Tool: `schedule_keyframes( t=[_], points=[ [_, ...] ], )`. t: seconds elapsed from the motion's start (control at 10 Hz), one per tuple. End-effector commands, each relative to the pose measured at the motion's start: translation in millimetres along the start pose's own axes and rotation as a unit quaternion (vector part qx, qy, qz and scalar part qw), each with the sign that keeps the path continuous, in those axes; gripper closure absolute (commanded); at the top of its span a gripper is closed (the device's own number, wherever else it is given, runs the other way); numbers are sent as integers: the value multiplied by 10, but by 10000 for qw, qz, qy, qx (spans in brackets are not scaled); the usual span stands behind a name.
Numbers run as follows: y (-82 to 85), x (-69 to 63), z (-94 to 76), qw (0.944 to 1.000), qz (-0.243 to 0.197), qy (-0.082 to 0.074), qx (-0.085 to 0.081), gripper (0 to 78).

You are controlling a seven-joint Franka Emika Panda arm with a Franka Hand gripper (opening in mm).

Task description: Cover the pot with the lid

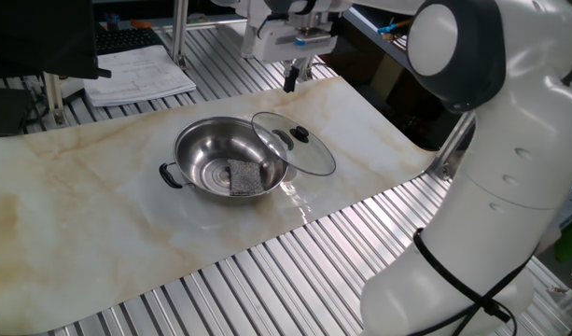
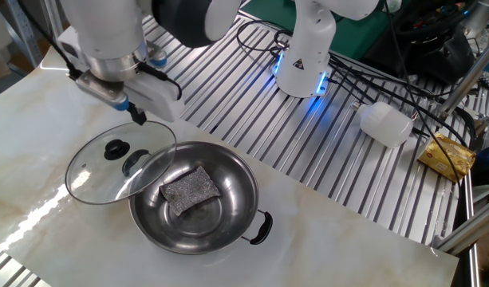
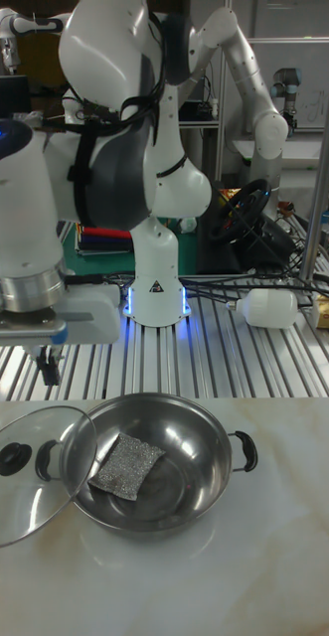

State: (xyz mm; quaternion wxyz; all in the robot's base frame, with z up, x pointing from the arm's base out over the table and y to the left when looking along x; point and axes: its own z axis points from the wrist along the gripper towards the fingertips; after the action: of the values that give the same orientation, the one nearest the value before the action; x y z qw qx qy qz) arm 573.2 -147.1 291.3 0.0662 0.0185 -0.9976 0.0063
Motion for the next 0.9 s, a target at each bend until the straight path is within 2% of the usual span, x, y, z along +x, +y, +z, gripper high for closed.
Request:
schedule_keyframes(
  t=[0.1, 0.5, 0.7, 0.9],
  points=[
    [-531, -73, 154, 9999, -39, -47, -153, 776],
    [-621, -41, 329, 9998, 42, -62, -180, 776],
    [-702, -35, 591, 9995, 110, -110, -270, 776],
    [-745, -31, 745, 9994, 93, -194, -285, 776]
  ],
)
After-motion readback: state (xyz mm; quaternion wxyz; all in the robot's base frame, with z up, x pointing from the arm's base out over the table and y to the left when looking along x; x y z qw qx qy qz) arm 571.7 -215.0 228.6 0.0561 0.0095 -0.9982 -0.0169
